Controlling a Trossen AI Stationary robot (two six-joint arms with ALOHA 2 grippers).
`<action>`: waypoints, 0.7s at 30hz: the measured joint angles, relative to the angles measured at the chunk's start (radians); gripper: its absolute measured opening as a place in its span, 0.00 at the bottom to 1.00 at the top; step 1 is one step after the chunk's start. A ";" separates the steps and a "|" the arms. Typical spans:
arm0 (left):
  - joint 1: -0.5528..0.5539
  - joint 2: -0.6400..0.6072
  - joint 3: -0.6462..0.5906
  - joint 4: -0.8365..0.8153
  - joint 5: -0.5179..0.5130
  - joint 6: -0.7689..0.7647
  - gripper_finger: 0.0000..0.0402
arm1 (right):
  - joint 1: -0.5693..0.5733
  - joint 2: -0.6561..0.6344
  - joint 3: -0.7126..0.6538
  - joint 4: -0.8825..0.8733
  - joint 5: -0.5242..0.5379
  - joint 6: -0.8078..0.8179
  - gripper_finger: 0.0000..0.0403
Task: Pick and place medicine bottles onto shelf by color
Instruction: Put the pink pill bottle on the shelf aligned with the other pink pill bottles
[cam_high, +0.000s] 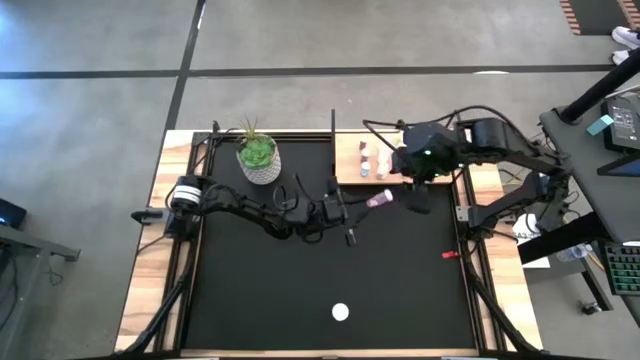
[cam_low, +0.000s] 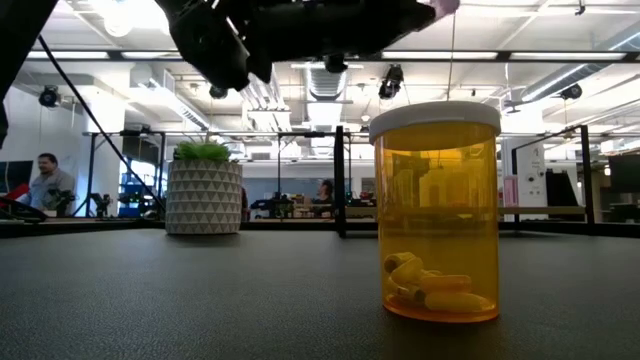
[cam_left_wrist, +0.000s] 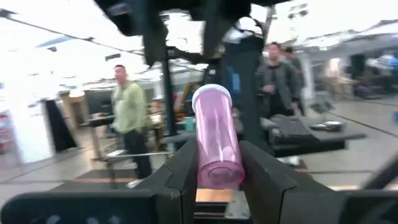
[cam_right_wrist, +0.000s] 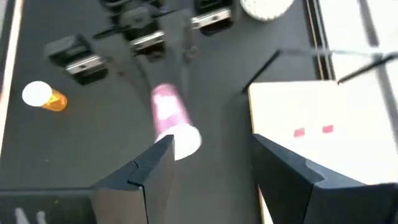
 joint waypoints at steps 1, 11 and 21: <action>0.000 -0.007 -0.001 0.000 -0.025 0.000 0.21 | 0.005 -0.011 -0.005 0.011 0.000 -0.021 0.49; 0.005 -0.115 -0.032 -0.042 -0.045 -0.001 0.21 | 0.039 -0.088 -0.085 0.108 0.015 -0.271 0.48; 0.007 -0.122 -0.041 -0.041 0.019 -0.025 0.21 | 0.046 -0.071 -0.120 0.236 0.015 -0.357 0.48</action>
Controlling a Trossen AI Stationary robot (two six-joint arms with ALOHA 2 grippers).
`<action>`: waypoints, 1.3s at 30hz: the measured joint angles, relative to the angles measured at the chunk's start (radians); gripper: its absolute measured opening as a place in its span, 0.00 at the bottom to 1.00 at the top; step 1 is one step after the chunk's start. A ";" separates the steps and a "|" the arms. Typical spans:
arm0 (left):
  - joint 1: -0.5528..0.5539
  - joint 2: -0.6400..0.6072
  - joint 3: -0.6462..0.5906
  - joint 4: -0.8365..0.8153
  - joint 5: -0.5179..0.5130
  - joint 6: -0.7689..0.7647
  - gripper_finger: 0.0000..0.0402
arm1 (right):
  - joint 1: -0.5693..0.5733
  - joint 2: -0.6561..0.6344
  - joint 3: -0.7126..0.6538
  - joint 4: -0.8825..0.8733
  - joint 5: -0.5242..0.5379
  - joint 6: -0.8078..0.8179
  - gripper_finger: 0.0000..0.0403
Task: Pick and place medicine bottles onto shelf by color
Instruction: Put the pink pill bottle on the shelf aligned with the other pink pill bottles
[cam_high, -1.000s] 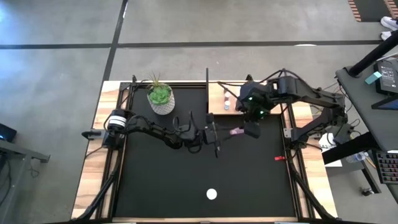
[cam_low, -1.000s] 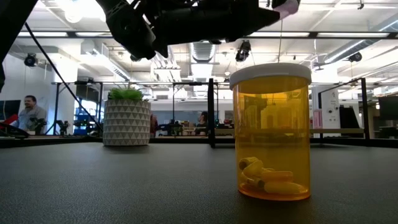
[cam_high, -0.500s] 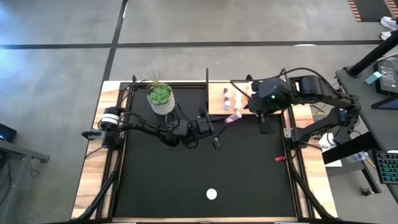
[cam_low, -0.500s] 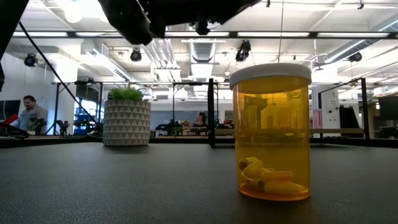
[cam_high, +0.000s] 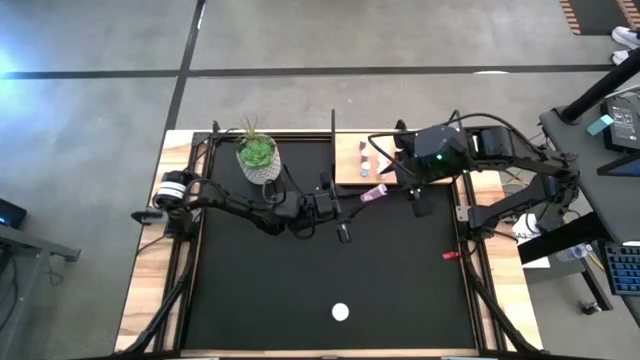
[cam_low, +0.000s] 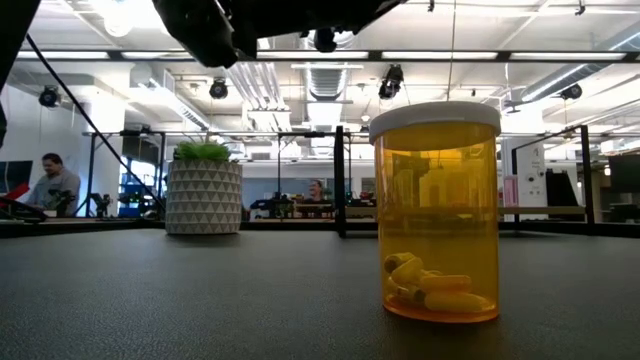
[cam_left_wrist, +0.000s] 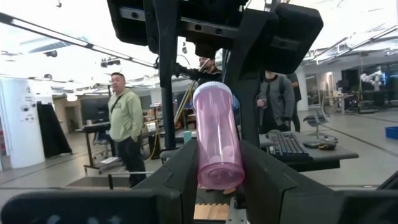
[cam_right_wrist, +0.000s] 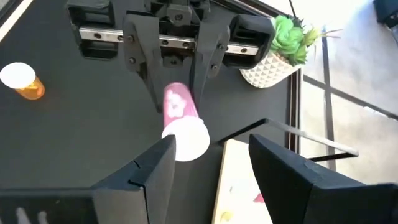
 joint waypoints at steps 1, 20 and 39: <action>0.000 0.000 0.000 0.001 -0.001 0.000 0.21 | 0.000 0.000 0.000 0.000 -0.001 0.004 0.48; 0.013 -0.002 0.000 -0.038 0.005 -0.002 0.22 | 0.004 0.005 0.022 -0.047 0.129 0.184 0.48; 0.033 -0.002 -0.002 -0.120 -0.008 0.000 0.22 | 0.010 0.056 0.010 -0.112 0.181 0.453 0.52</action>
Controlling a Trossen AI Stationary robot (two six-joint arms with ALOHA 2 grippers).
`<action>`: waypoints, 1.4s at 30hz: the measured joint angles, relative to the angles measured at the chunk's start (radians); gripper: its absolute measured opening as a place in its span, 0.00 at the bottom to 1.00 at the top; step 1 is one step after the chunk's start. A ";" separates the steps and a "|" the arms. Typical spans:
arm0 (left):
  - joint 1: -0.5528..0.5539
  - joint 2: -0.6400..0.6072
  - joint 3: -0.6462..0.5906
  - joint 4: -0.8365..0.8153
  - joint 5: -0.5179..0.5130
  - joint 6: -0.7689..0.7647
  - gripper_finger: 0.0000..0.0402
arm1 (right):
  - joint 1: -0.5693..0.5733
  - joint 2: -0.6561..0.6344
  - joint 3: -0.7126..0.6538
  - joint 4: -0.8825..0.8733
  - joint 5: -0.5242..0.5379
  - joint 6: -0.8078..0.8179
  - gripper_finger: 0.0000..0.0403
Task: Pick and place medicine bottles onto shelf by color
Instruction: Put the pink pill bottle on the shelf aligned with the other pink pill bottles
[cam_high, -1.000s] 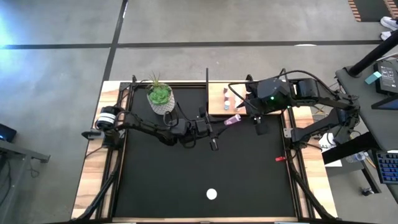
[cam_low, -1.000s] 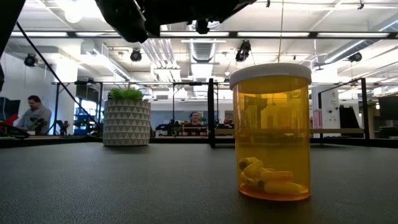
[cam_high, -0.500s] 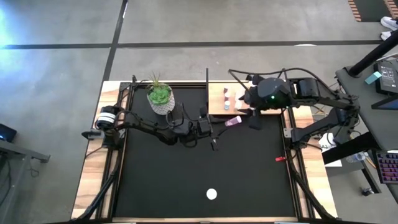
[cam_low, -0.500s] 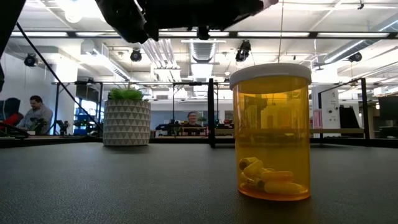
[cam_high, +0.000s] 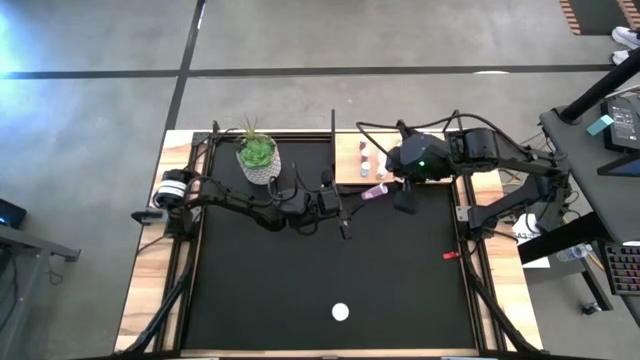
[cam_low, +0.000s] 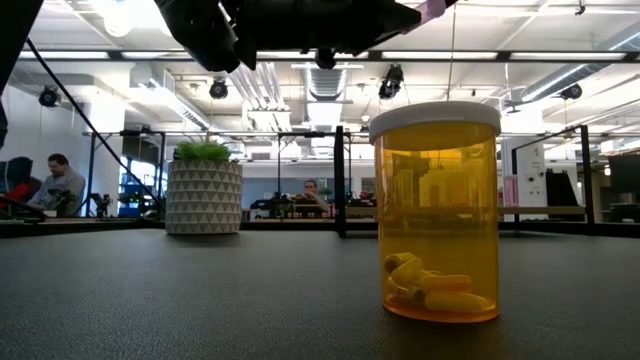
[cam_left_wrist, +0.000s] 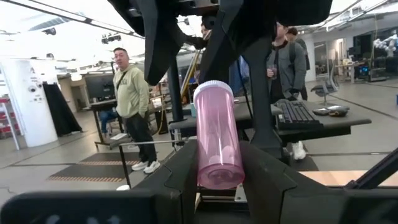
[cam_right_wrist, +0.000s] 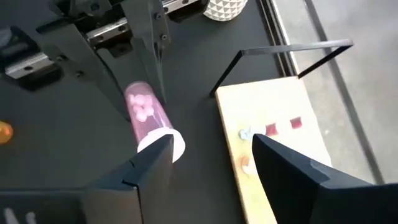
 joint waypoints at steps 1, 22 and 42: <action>0.001 0.000 0.000 -0.001 -0.002 0.000 0.22 | 0.002 0.006 0.000 0.001 0.001 -0.008 0.54; 0.002 0.000 0.000 -0.127 0.006 -0.002 0.22 | 0.011 0.009 0.029 -0.037 -0.060 -0.107 0.60; 0.000 -0.001 0.032 -0.049 0.011 0.033 0.22 | 0.033 0.043 0.024 -0.048 -0.105 -0.086 0.58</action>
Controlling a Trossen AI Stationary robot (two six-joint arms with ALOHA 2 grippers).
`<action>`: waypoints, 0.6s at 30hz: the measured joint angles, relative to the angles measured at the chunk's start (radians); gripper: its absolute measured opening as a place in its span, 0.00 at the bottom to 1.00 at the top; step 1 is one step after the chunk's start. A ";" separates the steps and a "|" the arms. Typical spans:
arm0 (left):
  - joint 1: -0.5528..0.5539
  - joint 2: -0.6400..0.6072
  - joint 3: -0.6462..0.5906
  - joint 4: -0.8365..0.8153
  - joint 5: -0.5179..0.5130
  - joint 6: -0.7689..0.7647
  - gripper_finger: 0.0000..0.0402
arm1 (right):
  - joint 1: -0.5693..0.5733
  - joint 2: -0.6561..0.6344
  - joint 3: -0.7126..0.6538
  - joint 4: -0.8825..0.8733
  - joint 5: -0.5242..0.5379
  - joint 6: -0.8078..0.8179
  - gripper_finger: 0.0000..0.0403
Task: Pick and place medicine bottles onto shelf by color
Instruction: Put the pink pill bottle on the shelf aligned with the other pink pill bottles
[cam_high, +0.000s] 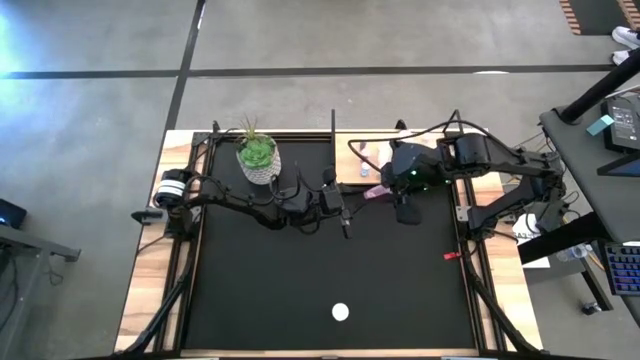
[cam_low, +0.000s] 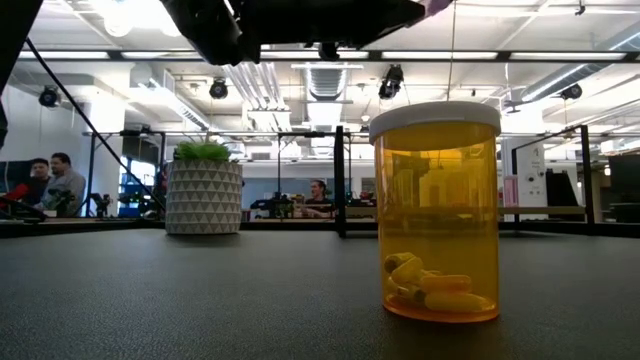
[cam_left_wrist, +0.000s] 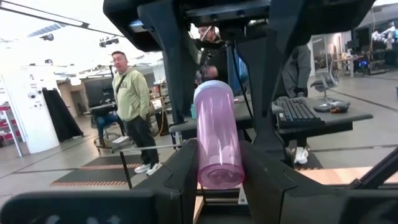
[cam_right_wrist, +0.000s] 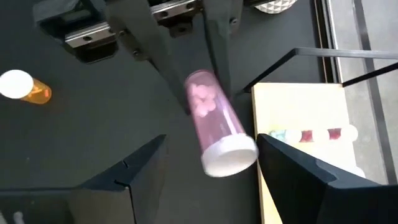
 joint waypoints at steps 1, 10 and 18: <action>0.000 0.000 0.000 0.007 0.000 0.000 0.22 | 0.000 -0.005 0.000 0.000 0.000 0.000 0.58; 0.000 0.000 0.000 0.037 0.017 -0.001 0.22 | 0.000 -0.033 0.000 -0.010 0.000 0.004 0.54; -0.001 0.000 0.001 0.045 0.060 -0.006 0.22 | 0.000 -0.033 0.000 0.025 0.000 -0.011 0.53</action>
